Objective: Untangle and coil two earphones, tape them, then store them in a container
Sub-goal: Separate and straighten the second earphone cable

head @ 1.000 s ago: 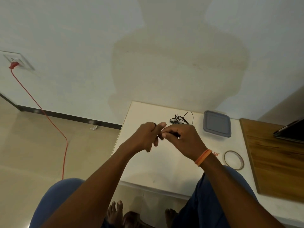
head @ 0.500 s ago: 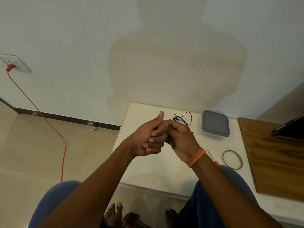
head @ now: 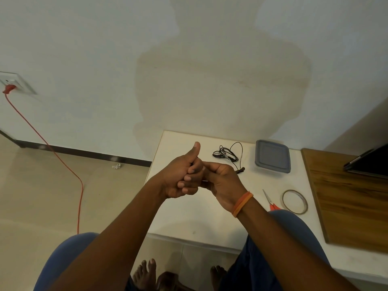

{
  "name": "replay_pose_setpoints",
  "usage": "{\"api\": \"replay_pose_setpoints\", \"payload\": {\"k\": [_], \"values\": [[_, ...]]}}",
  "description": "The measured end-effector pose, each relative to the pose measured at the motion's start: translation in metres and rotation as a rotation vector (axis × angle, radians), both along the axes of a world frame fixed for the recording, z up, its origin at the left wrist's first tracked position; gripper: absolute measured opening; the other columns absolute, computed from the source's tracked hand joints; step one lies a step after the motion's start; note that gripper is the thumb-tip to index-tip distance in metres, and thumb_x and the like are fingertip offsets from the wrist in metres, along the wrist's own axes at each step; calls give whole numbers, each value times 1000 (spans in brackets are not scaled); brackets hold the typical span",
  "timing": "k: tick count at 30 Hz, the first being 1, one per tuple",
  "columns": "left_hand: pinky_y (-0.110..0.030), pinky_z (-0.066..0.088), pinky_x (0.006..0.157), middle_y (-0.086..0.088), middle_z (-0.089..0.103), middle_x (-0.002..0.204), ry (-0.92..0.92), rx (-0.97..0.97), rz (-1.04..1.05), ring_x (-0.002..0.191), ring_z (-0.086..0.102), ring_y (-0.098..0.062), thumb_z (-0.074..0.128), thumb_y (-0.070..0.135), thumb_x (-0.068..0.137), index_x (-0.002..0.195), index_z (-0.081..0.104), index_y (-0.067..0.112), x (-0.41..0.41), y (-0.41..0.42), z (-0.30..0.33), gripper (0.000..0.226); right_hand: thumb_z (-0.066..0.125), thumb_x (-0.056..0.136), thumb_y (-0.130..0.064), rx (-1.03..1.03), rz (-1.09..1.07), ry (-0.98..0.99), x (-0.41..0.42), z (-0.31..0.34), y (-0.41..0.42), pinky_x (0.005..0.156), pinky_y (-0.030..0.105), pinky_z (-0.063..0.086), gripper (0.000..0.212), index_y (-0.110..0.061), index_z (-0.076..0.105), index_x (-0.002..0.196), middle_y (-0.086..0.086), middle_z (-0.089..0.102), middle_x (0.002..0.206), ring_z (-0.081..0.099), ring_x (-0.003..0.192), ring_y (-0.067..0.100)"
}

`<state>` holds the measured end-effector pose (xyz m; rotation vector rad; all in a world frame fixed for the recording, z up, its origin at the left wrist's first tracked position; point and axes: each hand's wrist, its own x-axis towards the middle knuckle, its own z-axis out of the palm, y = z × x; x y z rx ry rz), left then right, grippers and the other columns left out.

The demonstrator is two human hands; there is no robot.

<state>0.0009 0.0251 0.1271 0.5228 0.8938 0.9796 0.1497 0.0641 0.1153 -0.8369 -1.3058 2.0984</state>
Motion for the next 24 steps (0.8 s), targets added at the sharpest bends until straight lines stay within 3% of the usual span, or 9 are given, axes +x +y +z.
{"api": "replay_pose_setpoints", "payload": {"k": [6, 9, 14, 17, 21, 24], "values": [[-32, 53, 51, -9, 48, 48, 145, -36, 90, 34, 47, -19, 47, 68, 87, 50, 52, 10, 3, 4, 1, 69, 45, 101, -7, 166, -70, -179, -9, 0, 0, 64, 27, 55, 26, -9, 67, 87, 1, 66, 67, 65, 64, 15], [-37, 58, 59, -13, 60, 57, 208, -52, 141, 44, 62, -22, 56, 65, 81, 53, 64, 8, 6, 6, 0, 64, 46, 100, -10, 283, -142, -350, -14, -1, 2, 64, 25, 55, 23, -14, 64, 87, 0, 64, 72, 62, 69, 12], [-34, 59, 59, -11, 59, 57, 283, -93, 440, 47, 59, -20, 83, 48, 65, 64, 63, 4, 6, 8, -5, 48, 46, 99, -10, 549, -249, -496, -15, -1, -1, 76, 34, 53, 21, -7, 66, 95, 6, 67, 90, 62, 86, 22], [-31, 58, 55, -14, 62, 57, 424, 25, 544, 46, 62, -21, 78, 47, 74, 64, 65, 2, 14, 7, -9, 49, 47, 98, -10, 530, -282, -505, -15, -1, -3, 79, 35, 54, 20, -8, 66, 92, 4, 66, 89, 62, 86, 22], [-27, 54, 52, -8, 58, 54, 581, 112, 751, 47, 58, -17, 66, 41, 92, 67, 58, -4, 36, 8, -13, 52, 46, 99, -10, 399, -323, -431, -19, 0, -3, 89, 47, 53, 19, -5, 65, 98, 11, 69, 95, 65, 93, 27], [-21, 45, 49, -1, 51, 54, 620, 91, 815, 51, 50, -12, 54, 41, 99, 67, 54, 5, 44, 8, -13, 48, 46, 99, -9, 450, -376, -444, -26, -2, -10, 85, 43, 55, 18, -6, 64, 98, 7, 67, 90, 64, 88, 25]]}}
